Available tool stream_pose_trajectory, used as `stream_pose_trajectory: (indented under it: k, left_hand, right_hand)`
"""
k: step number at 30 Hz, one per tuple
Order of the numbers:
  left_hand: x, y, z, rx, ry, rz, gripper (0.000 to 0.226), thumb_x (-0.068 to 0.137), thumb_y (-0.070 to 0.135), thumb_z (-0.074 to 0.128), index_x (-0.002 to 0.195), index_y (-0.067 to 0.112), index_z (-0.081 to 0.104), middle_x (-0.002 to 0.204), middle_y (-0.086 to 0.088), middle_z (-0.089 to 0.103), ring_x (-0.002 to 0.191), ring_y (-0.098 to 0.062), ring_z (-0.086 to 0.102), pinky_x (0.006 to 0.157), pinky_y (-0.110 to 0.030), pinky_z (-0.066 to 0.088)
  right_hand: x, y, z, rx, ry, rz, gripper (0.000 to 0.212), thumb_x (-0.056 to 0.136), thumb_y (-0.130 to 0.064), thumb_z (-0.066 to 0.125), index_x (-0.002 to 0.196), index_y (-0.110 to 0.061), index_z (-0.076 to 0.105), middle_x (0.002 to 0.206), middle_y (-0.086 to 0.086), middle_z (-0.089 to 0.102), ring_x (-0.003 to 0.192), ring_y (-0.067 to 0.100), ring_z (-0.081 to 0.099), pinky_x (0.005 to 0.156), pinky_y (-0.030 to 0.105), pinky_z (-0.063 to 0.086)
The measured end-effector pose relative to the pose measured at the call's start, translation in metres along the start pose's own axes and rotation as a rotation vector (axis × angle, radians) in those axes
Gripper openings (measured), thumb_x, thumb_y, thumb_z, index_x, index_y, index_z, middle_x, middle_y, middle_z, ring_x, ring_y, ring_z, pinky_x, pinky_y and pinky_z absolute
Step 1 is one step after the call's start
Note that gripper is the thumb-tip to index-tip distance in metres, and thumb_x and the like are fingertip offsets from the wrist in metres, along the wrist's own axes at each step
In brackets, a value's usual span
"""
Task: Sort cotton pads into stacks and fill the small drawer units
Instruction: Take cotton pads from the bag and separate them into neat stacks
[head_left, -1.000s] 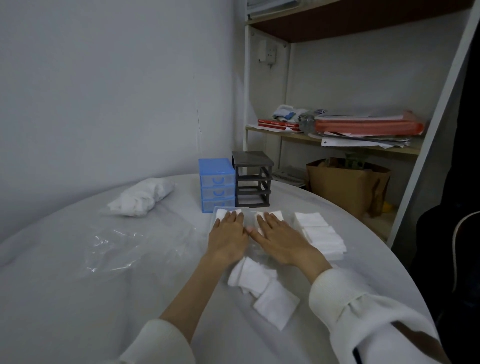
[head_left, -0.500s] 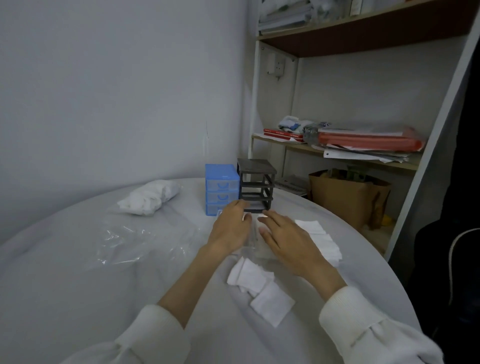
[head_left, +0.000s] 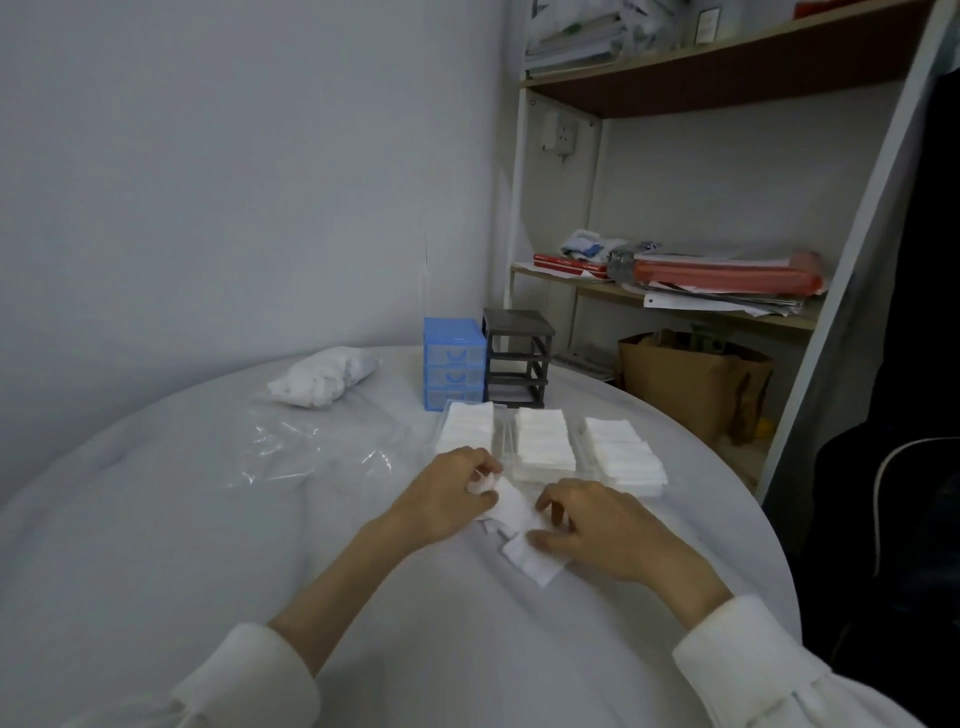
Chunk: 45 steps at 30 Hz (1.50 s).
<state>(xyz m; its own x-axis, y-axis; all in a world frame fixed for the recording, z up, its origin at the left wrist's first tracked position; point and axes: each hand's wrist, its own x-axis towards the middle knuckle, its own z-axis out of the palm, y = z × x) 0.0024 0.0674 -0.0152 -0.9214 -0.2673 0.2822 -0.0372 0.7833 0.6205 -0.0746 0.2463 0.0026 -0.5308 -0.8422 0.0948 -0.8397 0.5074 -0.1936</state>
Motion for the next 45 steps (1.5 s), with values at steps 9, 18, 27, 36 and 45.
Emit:
stream_pose_trajectory:
  k: [9,18,27,36,45]
  left_hand:
    - [-0.021,-0.002,0.010,-0.087,0.094,-0.036,0.010,0.085,0.009,0.064,0.085,0.017,0.058,0.081,0.005,0.058,0.074,-0.009,0.053,0.061,-0.007,0.038]
    - [-0.021,-0.003,0.004,-0.401,0.098,-0.177,0.020,0.089,0.008,0.061,0.071,0.008,0.052,0.060,-0.003,0.050,0.050,0.000,0.044,0.047,-0.007,0.033]
    - [-0.015,-0.008,-0.001,-0.466,0.173,-0.175,0.008,0.084,0.013,0.068,0.086,0.006,0.064,0.086,-0.010,0.065,0.076,-0.015,0.057,0.065,-0.011,0.042]
    - [-0.015,0.002,-0.007,-0.766,0.130,-0.224,0.009,0.088,0.006,0.062,0.080,0.006,0.064,0.079,-0.008,0.065,0.074,-0.016,0.060,0.070,-0.020,0.052]
    - [-0.015,-0.001,-0.013,-0.769,0.260,-0.271,0.013,0.088,0.011,0.063,0.076,0.011,0.066,0.085,-0.010,0.068,0.086,-0.022,0.062,0.089,-0.038,0.050]
  right_hand:
    - [-0.009,0.003,0.009,0.297,0.022,0.071,0.013,0.083,-0.027,0.066,0.085,-0.021,0.055,0.096,0.001,0.058,0.087,0.019,0.055,0.078,0.030,0.047]
    - [-0.001,-0.002,-0.003,0.694,0.212,0.109,0.007,0.082,-0.013,0.070,0.087,-0.017,0.066,0.080,-0.008,0.065,0.075,0.004,0.059,0.060,0.004,0.041]
    - [0.013,-0.002,-0.002,0.939,0.299,0.259,0.005,0.084,-0.016,0.068,0.087,-0.019,0.065,0.101,0.004,0.065,0.097,0.018,0.061,0.085,0.028,0.051]
    - [0.021,-0.019,0.006,1.158,0.241,0.406,0.004,0.086,-0.011,0.065,0.084,-0.011,0.061,0.090,-0.001,0.065,0.081,0.010,0.063,0.062,0.018,0.053]
    - [0.020,-0.019,0.001,1.160,0.399,0.412,0.009,0.082,-0.005,0.068,0.084,-0.012,0.064,0.084,0.000,0.058,0.082,0.014,0.058,0.064,0.020,0.051]
